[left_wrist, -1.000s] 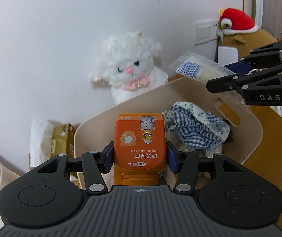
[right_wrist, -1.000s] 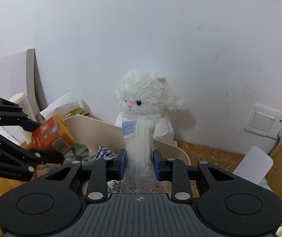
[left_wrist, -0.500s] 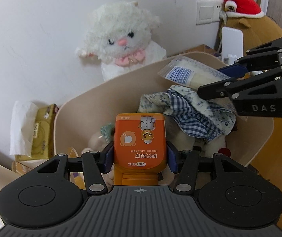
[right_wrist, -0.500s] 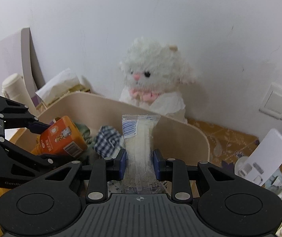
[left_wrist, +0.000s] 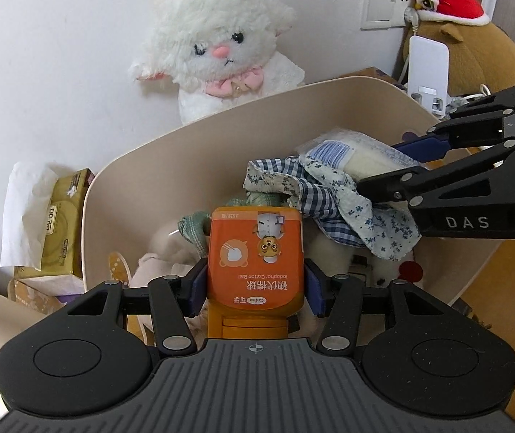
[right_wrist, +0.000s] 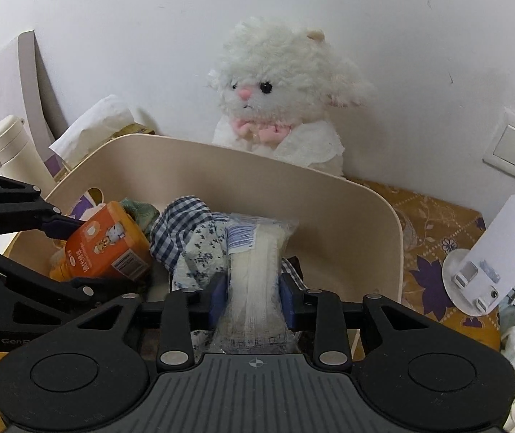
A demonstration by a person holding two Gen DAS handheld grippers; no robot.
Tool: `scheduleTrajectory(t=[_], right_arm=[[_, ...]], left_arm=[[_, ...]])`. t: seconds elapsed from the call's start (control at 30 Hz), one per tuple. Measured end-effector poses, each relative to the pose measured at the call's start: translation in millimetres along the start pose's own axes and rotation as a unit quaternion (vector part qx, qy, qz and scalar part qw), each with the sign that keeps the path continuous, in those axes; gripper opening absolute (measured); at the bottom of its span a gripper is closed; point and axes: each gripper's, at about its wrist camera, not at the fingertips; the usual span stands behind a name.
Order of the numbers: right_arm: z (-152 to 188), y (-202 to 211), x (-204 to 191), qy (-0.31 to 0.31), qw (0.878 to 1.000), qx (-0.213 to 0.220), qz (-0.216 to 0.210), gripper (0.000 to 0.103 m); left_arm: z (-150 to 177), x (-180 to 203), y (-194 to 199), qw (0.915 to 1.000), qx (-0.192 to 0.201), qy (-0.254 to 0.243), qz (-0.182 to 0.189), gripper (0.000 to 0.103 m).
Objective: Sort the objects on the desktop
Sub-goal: 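Carry the orange bottle and wrapped packet over the basket and open both grippers, then move both grippers back toward the orange sock and brown hair claw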
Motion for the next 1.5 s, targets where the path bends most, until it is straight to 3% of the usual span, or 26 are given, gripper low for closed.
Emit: scheduleTrajectory(t=[0.1, 0.2, 0.5, 1.03, 1.5], right_arm=[[0.1, 4.7, 0.9, -0.001, 1.000, 0.002, 0.002, 0.060], [0.4, 9.7, 2.3, -0.004, 1.000, 0.005, 0.003, 0.071], [0.3, 28.2, 2.8, -0.002, 1.000, 0.023, 0.004, 0.087], [6.6, 78.2, -3.3, 0.003, 0.998, 0.067, 0.008, 0.096], [38.8, 132.9, -0.9, -0.013, 0.993, 0.113, -0.001, 0.103]], left_arm=[[-0.5, -0.5, 0.2, 1.0000, -0.001, 0.006, -0.001, 0.067], [-0.8, 0.4, 1.0, 0.9999, -0.002, 0.009, -0.005, 0.071], [-1.6, 2.6, 13.6, 0.9996, 0.012, 0.020, -0.019, 0.078], [4.3, 11.1, 64.7, 0.9965, 0.062, 0.043, -0.035, 0.078], [34.5, 21.2, 108.4, 0.9924, 0.087, 0.076, -0.042, 0.078]])
Point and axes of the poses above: each gripper's, at about its wrist camera, not at the fingertips, and y roughly against the way its jaws point, x to its right, z to its underside, and after that the axes turned 6 degrees about -x, right-handed
